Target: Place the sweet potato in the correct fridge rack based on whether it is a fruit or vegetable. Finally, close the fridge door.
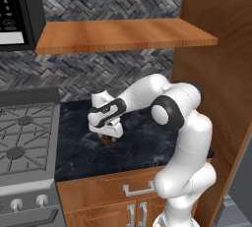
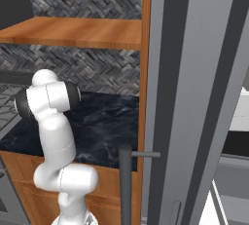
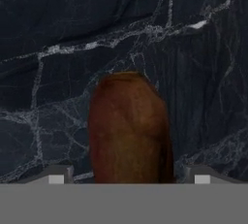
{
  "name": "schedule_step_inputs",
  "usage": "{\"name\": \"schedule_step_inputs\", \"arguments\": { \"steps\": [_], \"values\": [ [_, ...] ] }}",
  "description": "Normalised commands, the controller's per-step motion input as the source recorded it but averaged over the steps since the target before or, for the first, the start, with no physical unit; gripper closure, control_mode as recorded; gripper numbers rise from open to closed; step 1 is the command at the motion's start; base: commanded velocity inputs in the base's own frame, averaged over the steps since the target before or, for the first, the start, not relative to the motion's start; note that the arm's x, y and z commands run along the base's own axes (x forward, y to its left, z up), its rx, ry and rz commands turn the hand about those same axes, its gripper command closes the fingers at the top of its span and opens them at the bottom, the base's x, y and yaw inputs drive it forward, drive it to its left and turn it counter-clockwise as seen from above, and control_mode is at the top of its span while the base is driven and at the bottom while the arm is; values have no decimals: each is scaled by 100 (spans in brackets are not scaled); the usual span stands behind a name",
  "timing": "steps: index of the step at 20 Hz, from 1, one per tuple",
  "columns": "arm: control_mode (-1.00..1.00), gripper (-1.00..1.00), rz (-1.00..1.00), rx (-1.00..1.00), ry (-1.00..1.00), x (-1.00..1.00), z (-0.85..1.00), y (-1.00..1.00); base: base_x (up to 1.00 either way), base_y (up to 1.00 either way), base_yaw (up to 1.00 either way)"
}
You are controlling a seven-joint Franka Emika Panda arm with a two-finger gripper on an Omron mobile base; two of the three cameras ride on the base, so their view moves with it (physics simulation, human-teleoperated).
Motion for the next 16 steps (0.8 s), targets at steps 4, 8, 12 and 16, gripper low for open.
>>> {"name": "schedule_step_inputs", "arguments": {
  "steps": [4, 8, 12, 16],
  "values": [
    [-100, 100, 0, 0, -3, -1, -34, 0, 0, 0, 0],
    [-100, 100, 0, -1, -3, -10, -6, 0, 0, 0, 0],
    [-100, 100, -4, 0, -27, -96, 60, -16, 0, 0, 0],
    [-100, 100, -1, 0, -24, -100, 100, -38, 0, 0, 0]
  ]
}}
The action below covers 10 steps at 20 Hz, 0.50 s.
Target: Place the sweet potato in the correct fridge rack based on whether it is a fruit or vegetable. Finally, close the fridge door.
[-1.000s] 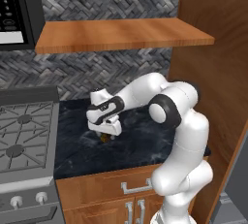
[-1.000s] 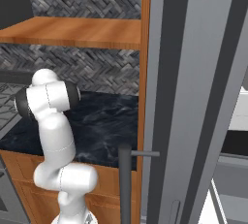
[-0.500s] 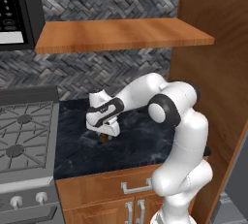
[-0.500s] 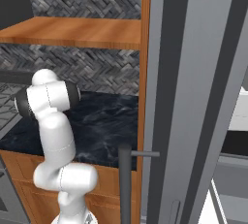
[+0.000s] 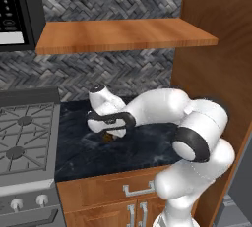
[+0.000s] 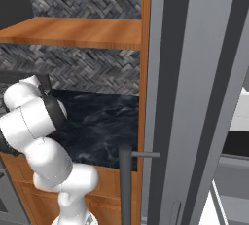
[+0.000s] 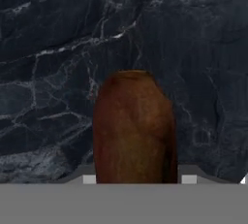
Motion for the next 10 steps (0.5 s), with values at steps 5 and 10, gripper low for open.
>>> {"name": "schedule_step_inputs", "arguments": {
  "steps": [5, 10],
  "values": [
    [-100, 100, 0, 0, -17, -94, 87, -75, 0, 0, 0],
    [-100, 100, 0, 0, -5, -65, 61, -100, 0, 0, 0]
  ]
}}
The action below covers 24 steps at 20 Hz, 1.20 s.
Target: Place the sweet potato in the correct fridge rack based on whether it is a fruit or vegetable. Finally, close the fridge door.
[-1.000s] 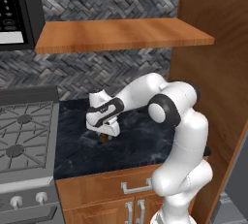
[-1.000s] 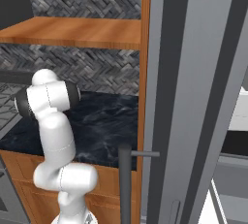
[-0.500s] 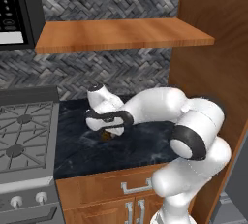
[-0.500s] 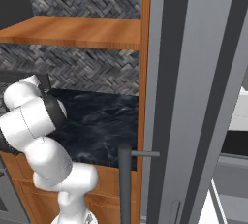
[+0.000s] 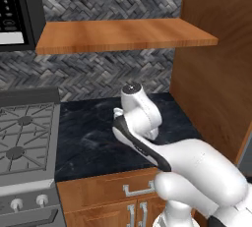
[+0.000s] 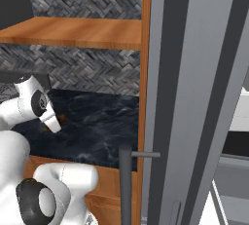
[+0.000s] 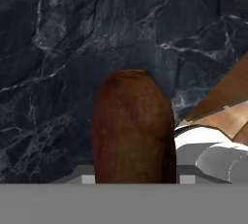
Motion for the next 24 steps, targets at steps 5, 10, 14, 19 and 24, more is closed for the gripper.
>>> {"name": "schedule_step_inputs", "arguments": {
  "steps": [5, 10, 14, 19, 24],
  "values": [
    [-100, 100, 0, 0, -5, -61, 45, -100, 0, 0, 0],
    [-100, 100, 0, 0, -9, -54, 29, -49, 0, 0, 0],
    [-100, 100, 0, 0, 0, -6, 0, 0, 0, 0, 0],
    [100, 100, 0, 0, 0, 0, -1, 0, 0, 0, 0],
    [100, 100, 0, 0, 0, 0, 0, 0, -87, 22, 0]
  ]
}}
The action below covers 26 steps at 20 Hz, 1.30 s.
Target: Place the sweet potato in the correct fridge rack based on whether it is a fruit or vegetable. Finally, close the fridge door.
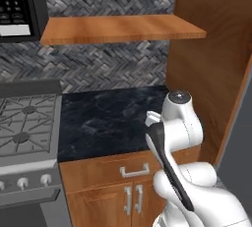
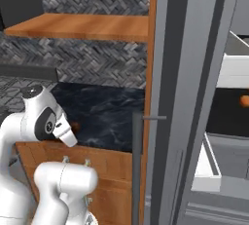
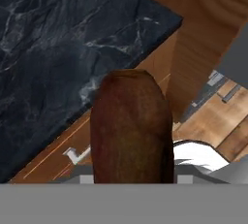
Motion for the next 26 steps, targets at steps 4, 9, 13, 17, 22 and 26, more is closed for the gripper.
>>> {"name": "schedule_step_inputs", "arguments": {
  "steps": [4, 9, 13, 17, 22, 26],
  "values": [
    [100, 100, 0, 0, 0, 0, 0, 0, -100, 18, 1],
    [100, 100, 0, 0, 0, 0, 0, 0, -100, 7, 1],
    [100, 100, 0, 0, 0, 0, 0, 0, -94, -59, 0],
    [100, 100, 0, 0, 0, 0, 0, 0, -54, -100, 0],
    [100, 100, 0, 0, 0, 0, 0, 0, -35, -100, 0],
    [100, 100, 0, 0, 0, 0, 0, 0, 5, -92, 3]
  ]
}}
